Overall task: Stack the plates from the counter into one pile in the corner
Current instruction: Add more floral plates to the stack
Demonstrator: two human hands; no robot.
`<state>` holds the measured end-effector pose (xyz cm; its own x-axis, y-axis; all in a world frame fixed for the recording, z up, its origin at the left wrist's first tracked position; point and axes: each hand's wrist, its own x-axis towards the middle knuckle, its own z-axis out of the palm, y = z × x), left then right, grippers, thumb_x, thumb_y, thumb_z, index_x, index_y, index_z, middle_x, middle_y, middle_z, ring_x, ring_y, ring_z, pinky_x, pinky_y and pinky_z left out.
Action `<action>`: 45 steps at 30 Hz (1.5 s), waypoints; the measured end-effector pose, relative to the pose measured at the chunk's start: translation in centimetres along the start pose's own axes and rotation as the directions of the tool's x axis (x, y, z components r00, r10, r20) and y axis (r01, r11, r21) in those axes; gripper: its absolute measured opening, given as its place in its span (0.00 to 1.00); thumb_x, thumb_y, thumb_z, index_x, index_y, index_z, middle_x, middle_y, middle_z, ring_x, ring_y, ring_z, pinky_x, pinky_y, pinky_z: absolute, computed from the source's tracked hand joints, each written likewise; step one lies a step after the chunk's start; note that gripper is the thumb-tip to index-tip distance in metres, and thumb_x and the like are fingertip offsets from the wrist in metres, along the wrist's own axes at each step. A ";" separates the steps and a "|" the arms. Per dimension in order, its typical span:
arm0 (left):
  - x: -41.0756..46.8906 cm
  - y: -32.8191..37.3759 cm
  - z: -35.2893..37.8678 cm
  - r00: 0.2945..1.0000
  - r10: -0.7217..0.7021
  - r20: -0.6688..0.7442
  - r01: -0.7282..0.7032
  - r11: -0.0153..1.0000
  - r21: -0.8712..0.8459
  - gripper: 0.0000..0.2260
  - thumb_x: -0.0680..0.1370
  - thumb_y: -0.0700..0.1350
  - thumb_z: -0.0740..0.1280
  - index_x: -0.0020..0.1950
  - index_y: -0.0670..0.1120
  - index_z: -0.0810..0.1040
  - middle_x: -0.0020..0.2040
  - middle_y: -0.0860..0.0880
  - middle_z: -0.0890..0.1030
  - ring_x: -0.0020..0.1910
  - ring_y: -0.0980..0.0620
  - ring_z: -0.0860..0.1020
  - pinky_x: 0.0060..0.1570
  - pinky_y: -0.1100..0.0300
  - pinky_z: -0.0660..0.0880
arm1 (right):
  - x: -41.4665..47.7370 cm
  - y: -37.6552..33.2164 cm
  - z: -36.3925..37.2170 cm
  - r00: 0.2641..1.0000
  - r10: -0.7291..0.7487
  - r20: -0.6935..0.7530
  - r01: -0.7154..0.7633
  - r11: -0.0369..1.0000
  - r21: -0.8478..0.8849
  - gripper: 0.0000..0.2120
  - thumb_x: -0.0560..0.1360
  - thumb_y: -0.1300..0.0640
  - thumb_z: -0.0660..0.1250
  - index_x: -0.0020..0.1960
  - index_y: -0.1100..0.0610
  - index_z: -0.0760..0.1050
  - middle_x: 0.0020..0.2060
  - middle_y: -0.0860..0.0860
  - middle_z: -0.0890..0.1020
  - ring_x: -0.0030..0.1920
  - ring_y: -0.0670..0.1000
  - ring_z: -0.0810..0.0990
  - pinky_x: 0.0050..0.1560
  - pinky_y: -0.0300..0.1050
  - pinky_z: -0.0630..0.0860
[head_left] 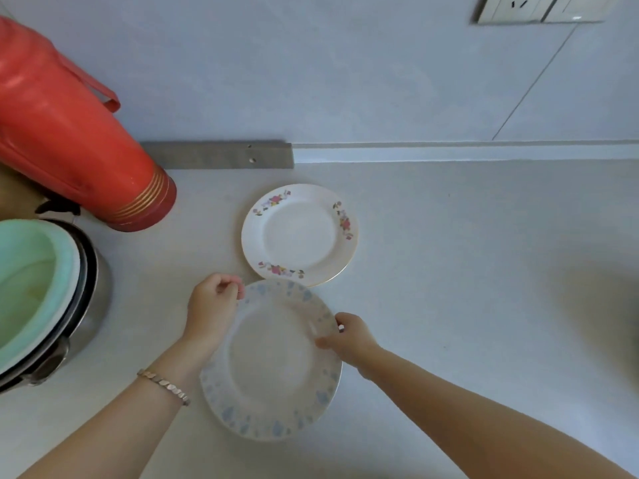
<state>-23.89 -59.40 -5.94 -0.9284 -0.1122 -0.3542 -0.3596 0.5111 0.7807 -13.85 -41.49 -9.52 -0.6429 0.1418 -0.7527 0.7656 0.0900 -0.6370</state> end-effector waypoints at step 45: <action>-25.4 23.2 35.2 0.827 -0.023 0.561 0.400 0.726 -0.560 0.07 0.77 0.35 0.63 0.42 0.46 0.75 0.25 0.55 0.83 0.24 0.62 0.80 0.23 0.72 0.74 | -25.4 21.0 -50.5 0.549 0.146 -0.823 0.415 0.807 0.420 0.07 0.70 0.65 0.68 0.35 0.58 0.77 0.31 0.55 0.78 0.32 0.55 0.74 0.33 0.44 0.72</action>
<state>-5.39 -14.70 3.08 -0.7075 0.3738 -0.5997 -0.6845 -0.1513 0.7132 19.68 6.58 4.64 -0.2225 0.9024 -0.3691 0.3414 -0.2825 -0.8965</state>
